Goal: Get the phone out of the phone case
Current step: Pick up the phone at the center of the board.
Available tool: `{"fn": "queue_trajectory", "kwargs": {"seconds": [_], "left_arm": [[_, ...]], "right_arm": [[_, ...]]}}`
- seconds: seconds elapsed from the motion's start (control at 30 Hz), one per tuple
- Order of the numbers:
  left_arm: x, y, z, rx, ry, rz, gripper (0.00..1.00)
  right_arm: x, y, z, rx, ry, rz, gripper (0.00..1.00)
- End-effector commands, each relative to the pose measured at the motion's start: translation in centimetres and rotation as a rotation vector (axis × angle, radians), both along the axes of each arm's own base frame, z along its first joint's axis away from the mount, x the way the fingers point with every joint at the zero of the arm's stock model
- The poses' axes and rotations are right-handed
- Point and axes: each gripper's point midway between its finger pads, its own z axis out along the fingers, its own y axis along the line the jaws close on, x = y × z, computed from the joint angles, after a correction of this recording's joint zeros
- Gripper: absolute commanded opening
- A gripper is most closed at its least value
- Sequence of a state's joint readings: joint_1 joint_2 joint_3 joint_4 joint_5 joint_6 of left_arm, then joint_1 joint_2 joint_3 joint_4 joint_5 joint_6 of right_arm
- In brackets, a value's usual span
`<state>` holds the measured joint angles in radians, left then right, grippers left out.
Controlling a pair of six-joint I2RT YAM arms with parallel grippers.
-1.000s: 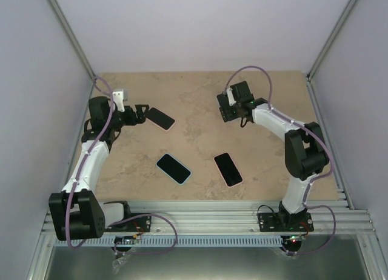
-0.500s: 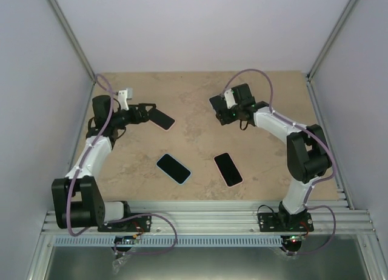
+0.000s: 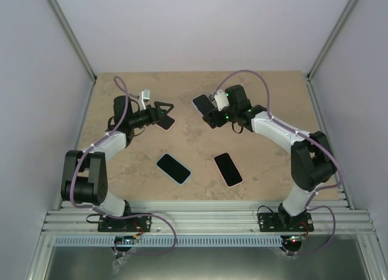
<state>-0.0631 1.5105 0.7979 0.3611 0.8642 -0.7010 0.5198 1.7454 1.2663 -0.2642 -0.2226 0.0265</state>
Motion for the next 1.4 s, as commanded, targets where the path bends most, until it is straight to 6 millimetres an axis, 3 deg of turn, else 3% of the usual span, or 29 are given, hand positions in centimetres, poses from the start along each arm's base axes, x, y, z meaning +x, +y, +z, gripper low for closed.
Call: {"fn": "queue_trajectory", "kwargs": {"seconds": [0.0,0.27,0.57,0.67,0.93,1.03,1.1,1.23,1.37], "left_arm": [[-0.4,-2.7,1.5,-0.093,-0.007,-0.067,0.84],[-0.6,-4.5,1.9,-0.179,0.028,-0.089,0.78],[-0.7,-6.2,2.3,-0.180,0.046,-0.094,0.65],[-0.8,-6.4,2.4,-0.184,0.053,-0.100,0.53],[-1.7,-6.4,4.1,-0.215,-0.005,-0.122,0.10],[-2.1,-6.3,4.7,-0.218,-0.026,-0.125,0.00],[-2.3,-6.3,5.2,-0.220,-0.038,-0.130,0.00],[-3.0,-6.4,6.5,-0.215,-0.080,-0.158,0.00],[-3.7,-6.5,8.0,-0.190,-0.138,-0.188,0.00]], "right_arm": [[-0.8,2.6,5.1,0.101,-0.118,0.063,0.50],[-3.1,4.9,7.7,0.104,-0.192,0.127,0.50],[-4.4,6.2,9.0,0.067,-0.255,0.153,0.50],[-4.6,6.3,9.3,0.053,-0.274,0.150,0.50],[-5.0,6.0,9.5,0.041,-0.287,0.147,0.51],[-5.3,6.0,9.8,0.050,-0.289,0.157,0.55],[-5.6,6.0,10.2,0.060,-0.294,0.168,0.60],[-6.9,6.1,11.1,0.085,-0.288,0.213,0.94],[-9.3,6.4,12.4,0.148,-0.254,0.312,0.98]]}}
